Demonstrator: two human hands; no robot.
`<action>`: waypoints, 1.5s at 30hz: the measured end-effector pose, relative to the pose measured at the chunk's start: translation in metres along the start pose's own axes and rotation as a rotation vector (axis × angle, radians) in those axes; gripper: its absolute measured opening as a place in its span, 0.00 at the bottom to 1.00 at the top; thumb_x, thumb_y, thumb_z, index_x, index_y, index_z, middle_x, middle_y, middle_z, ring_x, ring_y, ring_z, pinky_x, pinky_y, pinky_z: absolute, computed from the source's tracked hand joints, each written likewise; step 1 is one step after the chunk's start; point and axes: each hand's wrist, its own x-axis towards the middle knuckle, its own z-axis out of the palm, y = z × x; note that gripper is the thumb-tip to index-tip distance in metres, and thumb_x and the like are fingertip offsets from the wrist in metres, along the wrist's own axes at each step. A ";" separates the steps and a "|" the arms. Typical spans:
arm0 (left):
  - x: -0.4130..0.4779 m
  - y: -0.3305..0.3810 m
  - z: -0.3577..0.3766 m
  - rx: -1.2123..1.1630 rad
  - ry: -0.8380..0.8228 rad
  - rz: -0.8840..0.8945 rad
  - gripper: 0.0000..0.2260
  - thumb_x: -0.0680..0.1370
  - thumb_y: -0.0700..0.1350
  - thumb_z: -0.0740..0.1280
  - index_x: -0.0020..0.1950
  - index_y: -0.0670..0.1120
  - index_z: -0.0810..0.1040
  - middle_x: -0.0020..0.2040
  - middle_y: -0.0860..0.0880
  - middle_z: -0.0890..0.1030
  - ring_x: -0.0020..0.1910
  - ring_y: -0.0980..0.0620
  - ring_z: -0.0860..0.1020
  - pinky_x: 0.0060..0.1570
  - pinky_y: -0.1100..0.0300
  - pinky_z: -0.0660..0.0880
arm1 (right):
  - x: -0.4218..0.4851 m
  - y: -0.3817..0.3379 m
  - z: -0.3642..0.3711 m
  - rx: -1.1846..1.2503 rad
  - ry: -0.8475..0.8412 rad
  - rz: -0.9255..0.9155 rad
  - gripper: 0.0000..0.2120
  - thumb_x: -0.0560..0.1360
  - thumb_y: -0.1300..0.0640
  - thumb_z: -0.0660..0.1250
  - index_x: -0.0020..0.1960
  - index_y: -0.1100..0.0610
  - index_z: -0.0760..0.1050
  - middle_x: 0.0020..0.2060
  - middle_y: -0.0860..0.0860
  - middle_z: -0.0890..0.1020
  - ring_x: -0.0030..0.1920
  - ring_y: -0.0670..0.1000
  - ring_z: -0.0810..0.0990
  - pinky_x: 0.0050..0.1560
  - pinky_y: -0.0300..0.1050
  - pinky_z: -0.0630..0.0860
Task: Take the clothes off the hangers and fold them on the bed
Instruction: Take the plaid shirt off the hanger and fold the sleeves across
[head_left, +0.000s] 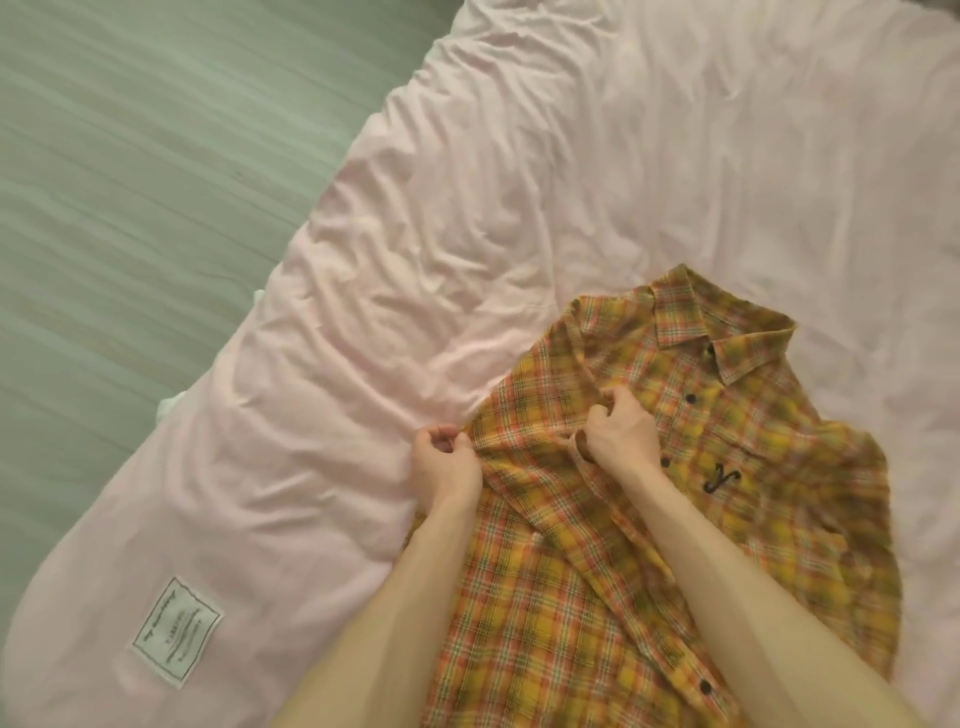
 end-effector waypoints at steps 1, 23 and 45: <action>-0.002 0.001 0.000 0.012 -0.001 0.005 0.04 0.80 0.42 0.66 0.49 0.51 0.75 0.45 0.53 0.79 0.46 0.51 0.79 0.46 0.55 0.77 | 0.002 0.004 -0.006 0.068 0.065 0.019 0.13 0.82 0.56 0.54 0.63 0.55 0.72 0.46 0.50 0.80 0.42 0.48 0.77 0.42 0.44 0.70; -0.038 0.016 0.076 1.519 -0.552 0.869 0.27 0.81 0.66 0.49 0.79 0.68 0.45 0.83 0.48 0.44 0.80 0.39 0.46 0.74 0.31 0.51 | -0.101 0.195 -0.040 0.318 0.072 0.020 0.12 0.83 0.43 0.58 0.48 0.49 0.72 0.35 0.48 0.80 0.32 0.44 0.76 0.32 0.37 0.71; -0.056 -0.018 0.081 1.514 -0.501 0.837 0.52 0.64 0.82 0.56 0.75 0.65 0.27 0.79 0.54 0.29 0.78 0.43 0.32 0.68 0.24 0.38 | -0.198 0.270 -0.029 0.462 0.087 0.606 0.33 0.78 0.29 0.51 0.62 0.56 0.75 0.49 0.50 0.84 0.47 0.50 0.81 0.46 0.48 0.78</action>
